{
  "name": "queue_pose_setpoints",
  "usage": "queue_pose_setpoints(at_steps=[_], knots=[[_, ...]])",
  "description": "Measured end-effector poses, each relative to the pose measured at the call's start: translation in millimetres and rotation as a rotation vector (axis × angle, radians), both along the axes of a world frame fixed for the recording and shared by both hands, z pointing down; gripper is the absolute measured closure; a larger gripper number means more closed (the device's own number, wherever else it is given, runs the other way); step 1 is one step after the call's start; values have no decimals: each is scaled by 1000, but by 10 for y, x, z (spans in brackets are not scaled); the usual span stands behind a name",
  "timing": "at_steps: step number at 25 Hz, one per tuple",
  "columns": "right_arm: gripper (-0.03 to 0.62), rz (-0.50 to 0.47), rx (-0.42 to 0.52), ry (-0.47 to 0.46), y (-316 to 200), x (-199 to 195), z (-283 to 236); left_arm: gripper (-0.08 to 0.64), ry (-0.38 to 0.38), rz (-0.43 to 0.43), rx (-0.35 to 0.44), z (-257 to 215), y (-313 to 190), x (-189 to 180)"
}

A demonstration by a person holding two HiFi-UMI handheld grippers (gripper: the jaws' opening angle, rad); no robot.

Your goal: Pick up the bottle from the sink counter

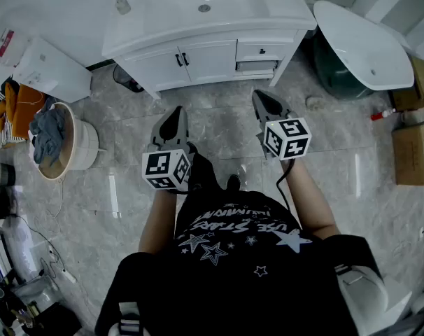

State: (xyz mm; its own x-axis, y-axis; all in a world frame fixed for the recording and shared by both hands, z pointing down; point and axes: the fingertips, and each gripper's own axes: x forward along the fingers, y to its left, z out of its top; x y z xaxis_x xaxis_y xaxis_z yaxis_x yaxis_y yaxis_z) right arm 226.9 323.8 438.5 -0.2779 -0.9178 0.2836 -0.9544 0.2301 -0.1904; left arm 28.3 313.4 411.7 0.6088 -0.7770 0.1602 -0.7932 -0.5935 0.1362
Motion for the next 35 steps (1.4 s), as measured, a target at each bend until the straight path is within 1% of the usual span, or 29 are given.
queue_pose_setpoints(at_steps=[8, 14, 20, 23, 28, 35], knots=[[586, -8, -4, 13, 11, 33, 10, 552, -7, 11, -9, 31, 5, 45], [586, -19, -19, 12, -35, -7, 65, 552, -4, 3, -33, 94, -17, 12], [586, -25, -8, -42, -136, -110, 96, 552, -4, -18, -53, 165, -120, -122], [586, -20, -15, -46, -243, -152, 135, 552, -3, -28, -57, 186, -228, -190], [586, -16, -25, -42, -585, -247, 142, 552, 1, -42, -60, 196, -590, -341], [586, 8, -27, -35, -1441, -385, 134, 552, 10, -41, -56, 164, -1498, -560]])
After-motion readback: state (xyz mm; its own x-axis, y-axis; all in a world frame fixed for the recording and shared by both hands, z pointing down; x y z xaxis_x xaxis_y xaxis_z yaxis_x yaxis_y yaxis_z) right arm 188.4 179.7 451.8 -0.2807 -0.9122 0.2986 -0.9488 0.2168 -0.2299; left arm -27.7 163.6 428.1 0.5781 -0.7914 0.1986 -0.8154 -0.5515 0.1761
